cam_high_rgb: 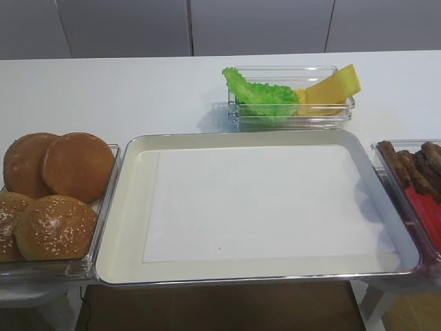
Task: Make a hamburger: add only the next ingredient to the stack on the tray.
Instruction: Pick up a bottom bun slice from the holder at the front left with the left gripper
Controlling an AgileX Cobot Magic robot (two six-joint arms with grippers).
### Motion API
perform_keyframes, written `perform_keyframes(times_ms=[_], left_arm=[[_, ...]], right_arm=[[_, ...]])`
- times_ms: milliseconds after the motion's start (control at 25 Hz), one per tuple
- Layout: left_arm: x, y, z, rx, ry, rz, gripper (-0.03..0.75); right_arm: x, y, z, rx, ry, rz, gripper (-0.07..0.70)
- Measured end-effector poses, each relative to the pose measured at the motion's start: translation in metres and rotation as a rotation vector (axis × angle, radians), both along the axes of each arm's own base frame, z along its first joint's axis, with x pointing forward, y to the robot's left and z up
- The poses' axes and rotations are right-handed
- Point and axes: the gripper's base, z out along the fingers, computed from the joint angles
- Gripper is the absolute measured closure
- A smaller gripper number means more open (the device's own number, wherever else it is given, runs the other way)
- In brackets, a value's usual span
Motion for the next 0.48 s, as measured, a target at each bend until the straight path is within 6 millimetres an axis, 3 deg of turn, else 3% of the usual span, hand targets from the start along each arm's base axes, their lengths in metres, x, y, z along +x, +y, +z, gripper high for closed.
perform_keyframes(times_ms=[280,480], left_arm=[[0.060,-0.009,0.013,-0.006,0.122,-0.013,0.255],[0.117,-0.015,0.021,0.011,0.206,-0.022,0.267]], right_arm=[[0.000,0.000,0.000,0.000,0.000,0.000,0.353],[0.000,0.000,0.000,0.000,0.000,0.000,0.353]])
